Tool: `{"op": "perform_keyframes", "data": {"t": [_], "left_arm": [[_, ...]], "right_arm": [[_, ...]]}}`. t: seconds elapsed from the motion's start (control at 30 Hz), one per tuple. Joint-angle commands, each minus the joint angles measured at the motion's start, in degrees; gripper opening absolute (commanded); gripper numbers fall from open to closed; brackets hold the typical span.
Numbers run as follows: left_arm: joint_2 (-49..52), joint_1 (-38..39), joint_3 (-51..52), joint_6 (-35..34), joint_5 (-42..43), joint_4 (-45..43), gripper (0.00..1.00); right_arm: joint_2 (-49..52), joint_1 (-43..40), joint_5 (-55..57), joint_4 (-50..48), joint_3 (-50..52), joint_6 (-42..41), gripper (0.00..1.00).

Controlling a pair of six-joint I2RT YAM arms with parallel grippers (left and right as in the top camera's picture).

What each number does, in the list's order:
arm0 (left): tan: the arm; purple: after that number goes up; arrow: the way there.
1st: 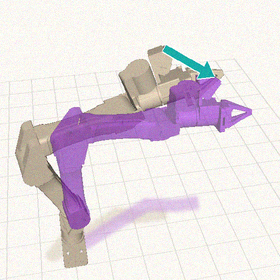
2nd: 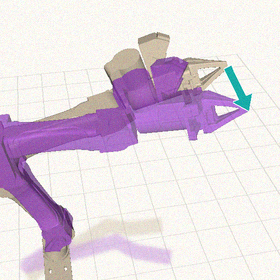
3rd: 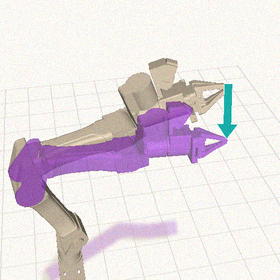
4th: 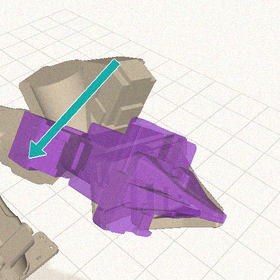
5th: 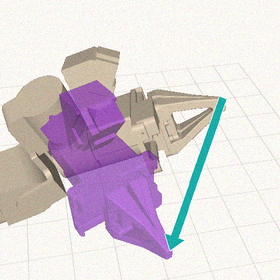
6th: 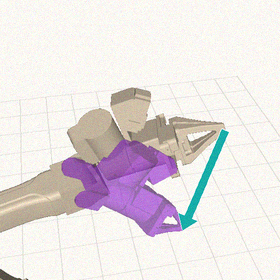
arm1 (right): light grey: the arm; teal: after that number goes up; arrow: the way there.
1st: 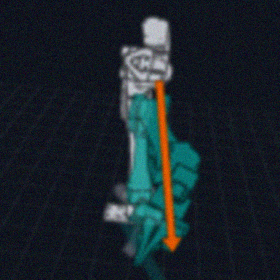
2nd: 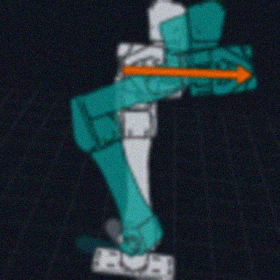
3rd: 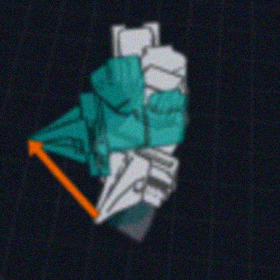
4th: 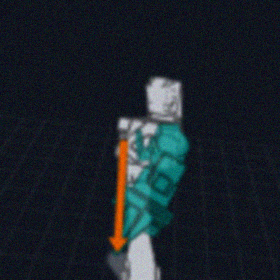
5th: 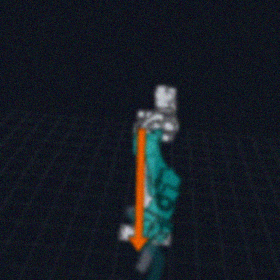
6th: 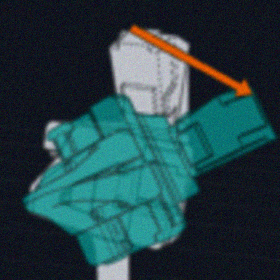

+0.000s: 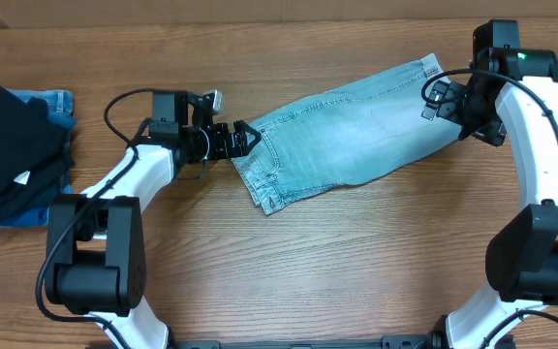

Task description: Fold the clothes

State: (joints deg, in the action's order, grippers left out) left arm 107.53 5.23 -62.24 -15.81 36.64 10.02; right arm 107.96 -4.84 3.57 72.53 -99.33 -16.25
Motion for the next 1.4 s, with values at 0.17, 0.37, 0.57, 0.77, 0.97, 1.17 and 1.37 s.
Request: {"op": "perform_keyframes", "data": {"t": [0.17, 0.37, 0.57, 0.77, 0.97, 1.17, 1.37], "left_arm": [[0.9, -0.2, -0.6, -1.6, -10.1, -1.7, 1.00], [0.9, 0.5, -0.6, -1.6, -10.2, -2.8, 1.00], [2.3, 2.7, -0.6, -2.5, -12.3, -2.6, 0.95], [2.5, 2.7, -0.6, -2.6, -11.6, -2.6, 0.25], [0.5, 1.3, -1.8, -2.7, -11.5, -2.2, 0.04], [-4.6, -8.1, -7.0, -0.4, -10.1, 5.0, 0.04], [-4.7, -15.1, -11.4, 1.7, -7.6, 7.5, 0.04]], "right_arm": [[-0.8, 0.0, 0.2, 0.7, -1.2, 0.1, 1.00], [-0.8, 0.0, 0.2, 0.7, -1.2, 0.1, 1.00], [-0.8, 0.0, 0.2, 1.5, -1.2, 0.1, 1.00], [-0.8, 0.0, 0.2, 1.7, -1.2, 0.1, 1.00], [-0.8, 0.0, 0.2, 1.9, -1.2, 0.1, 1.00], [-0.8, 0.0, 0.2, 2.4, -1.2, 0.1, 1.00], [-0.8, 0.0, -0.3, 0.0, -1.2, 0.0, 1.00]]}}
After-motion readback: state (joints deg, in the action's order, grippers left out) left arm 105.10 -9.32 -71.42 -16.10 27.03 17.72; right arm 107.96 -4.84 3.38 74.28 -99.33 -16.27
